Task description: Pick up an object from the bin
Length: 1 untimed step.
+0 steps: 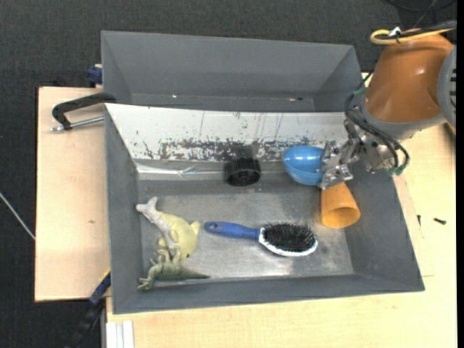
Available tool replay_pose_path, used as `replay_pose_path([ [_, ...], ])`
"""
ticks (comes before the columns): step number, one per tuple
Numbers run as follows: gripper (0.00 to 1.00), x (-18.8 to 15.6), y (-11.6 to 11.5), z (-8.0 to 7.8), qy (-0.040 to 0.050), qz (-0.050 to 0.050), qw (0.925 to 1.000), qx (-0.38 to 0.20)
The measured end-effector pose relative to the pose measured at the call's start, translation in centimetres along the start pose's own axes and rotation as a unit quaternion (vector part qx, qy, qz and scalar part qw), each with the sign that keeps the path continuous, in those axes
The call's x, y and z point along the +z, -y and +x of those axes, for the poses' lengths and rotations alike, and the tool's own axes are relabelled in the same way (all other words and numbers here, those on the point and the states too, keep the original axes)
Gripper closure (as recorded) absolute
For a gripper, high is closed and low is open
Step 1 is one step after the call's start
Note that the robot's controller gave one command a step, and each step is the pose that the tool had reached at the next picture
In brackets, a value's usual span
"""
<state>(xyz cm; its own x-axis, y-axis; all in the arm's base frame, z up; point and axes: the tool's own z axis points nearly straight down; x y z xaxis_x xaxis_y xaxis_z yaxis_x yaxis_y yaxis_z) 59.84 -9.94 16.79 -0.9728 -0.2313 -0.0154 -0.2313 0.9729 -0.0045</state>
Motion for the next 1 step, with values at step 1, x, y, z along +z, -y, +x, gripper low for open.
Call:
replay_pose_path([
  [1, 1.00, -9.49, -0.94, -0.90, 0.0003, 0.000, 0.9999, -0.013],
])
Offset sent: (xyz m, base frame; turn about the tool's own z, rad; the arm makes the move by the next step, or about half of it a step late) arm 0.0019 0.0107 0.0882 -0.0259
